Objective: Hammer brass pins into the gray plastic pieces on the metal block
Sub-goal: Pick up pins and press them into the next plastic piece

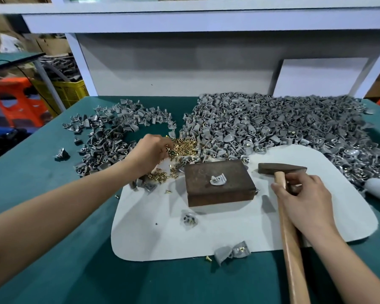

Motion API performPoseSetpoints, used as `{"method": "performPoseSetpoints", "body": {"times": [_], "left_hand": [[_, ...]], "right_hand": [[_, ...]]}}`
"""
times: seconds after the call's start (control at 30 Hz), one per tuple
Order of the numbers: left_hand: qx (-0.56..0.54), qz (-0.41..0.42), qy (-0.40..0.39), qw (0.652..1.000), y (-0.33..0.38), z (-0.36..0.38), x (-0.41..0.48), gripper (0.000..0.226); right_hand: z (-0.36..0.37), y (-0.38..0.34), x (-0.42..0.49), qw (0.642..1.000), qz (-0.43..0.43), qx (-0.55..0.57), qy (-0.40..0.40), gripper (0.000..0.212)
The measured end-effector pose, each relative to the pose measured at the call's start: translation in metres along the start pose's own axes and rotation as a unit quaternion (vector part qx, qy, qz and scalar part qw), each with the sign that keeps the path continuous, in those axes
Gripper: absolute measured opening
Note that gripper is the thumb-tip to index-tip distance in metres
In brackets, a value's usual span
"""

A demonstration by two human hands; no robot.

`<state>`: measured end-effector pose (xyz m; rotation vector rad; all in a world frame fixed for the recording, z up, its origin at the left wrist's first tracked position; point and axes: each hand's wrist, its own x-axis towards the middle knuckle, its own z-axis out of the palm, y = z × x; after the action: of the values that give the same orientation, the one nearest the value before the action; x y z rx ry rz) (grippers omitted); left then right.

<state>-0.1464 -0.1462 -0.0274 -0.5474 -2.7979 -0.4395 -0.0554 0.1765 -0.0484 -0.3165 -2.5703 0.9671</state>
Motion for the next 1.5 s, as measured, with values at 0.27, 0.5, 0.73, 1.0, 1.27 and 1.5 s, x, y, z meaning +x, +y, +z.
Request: {"method": "performPoseSetpoints", "body": {"times": [0.27, 0.5, 0.73, 1.0, 1.27, 1.5], "left_hand": [[-0.299, -0.083, 0.085, 0.947, 0.065, -0.036, -0.013, 0.049], [-0.613, -0.082, -0.041, 0.785, 0.151, -0.040, -0.060, 0.045], [-0.585, -0.119, -0.052, 0.800, 0.145, -0.031, -0.069, 0.044], [-0.322, -0.106, 0.078, 0.938, 0.120, -0.008, -0.071, 0.034], [-0.287, -0.104, 0.115, 0.946, 0.120, 0.018, -0.060, 0.003], [-0.391, -0.071, 0.134, 0.908, 0.112, 0.028, -0.061, 0.004]], "right_hand": [[-0.018, -0.036, -0.021, 0.971, -0.150, 0.135, 0.124, 0.023], [-0.007, -0.069, -0.063, 0.923, -0.240, 0.302, 0.005, 0.022], [-0.011, -0.066, -0.059, 0.927, -0.270, 0.260, -0.034, 0.016], [-0.005, -0.050, -0.048, 0.943, -0.185, 0.264, -0.081, 0.029], [0.012, -0.074, -0.015, 0.955, -0.251, 0.105, -0.120, 0.021], [0.017, -0.067, -0.008, 0.948, -0.225, 0.128, -0.186, 0.014]]}}
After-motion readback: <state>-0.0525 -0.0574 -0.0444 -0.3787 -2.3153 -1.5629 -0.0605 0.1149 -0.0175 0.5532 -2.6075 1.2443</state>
